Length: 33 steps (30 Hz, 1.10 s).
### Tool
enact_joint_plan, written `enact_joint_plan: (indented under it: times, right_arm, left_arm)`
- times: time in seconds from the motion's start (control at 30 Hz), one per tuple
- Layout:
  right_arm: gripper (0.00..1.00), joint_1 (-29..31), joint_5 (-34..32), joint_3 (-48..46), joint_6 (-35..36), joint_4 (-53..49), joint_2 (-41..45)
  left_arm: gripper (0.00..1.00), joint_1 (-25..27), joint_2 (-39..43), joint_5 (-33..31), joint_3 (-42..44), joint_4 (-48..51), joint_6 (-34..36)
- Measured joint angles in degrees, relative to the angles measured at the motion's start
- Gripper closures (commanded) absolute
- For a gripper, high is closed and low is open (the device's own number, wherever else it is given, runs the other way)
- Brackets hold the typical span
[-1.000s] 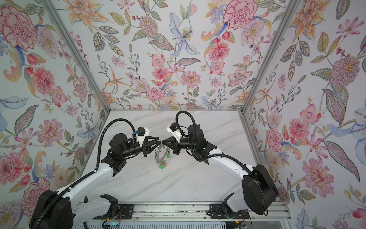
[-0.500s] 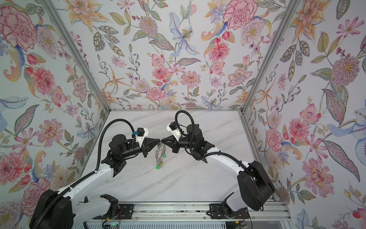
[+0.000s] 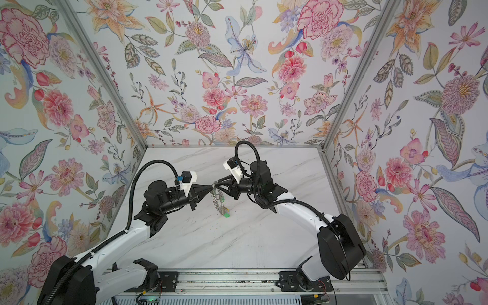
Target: Remove the keys from the keyring
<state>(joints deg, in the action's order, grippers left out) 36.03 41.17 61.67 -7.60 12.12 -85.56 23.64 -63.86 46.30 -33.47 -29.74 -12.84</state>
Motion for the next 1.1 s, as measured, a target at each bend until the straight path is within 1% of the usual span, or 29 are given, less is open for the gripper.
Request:
enact_joint_plan:
  times: [0.07, 0.2, 0.3, 0.43, 0.6, 0.8, 0.97, 1.07, 1.1]
  right_arm:
    - [0.69, -1.03, 0.87, 5.42, 2.43, -6.73, -1.36]
    - [0.69, -1.33, 3.56, 17.86, 10.67, -23.52, -5.92]
    - [0.69, -0.79, 4.59, 22.14, 16.24, -33.83, -8.66]
    - [0.70, -0.13, 5.49, 22.38, 20.33, -42.16, -10.62]
    - [0.71, 0.35, 7.02, 22.58, 22.67, -46.36, -12.57]
    - [0.73, 0.39, 7.58, 23.56, 23.69, -47.47, -13.70]
    - [0.79, 1.40, 7.82, 24.72, 23.98, -47.47, -14.60]
    - [0.86, 1.81, 7.32, 25.11, 24.50, -47.98, -15.08]
    - [0.86, 1.81, 7.04, 25.18, 24.76, -48.37, -15.21]
  left_arm:
    - [1.00, 0.00, 0.00, 0.02, 0.02, 0.15, 0.09]
    - [1.00, 0.00, -0.26, 0.66, 0.09, 0.24, 0.74]
    - [1.00, 0.00, -1.01, 1.53, 0.09, 1.18, 1.73]
    - [1.00, 0.00, -2.75, 2.43, 0.09, 2.29, 2.60]
    - [1.00, 0.00, -5.25, 3.69, 0.09, 2.75, 3.06]
    - [1.00, 0.00, -6.23, 4.57, 0.09, 2.71, 3.04]
    - [1.00, 0.00, -6.23, 5.11, 0.09, 2.73, 3.04]
    - [1.00, -0.09, -6.23, 5.40, 0.09, 3.10, 3.02]
    - [1.00, -0.13, -6.23, 5.38, 0.09, 3.19, 3.02]
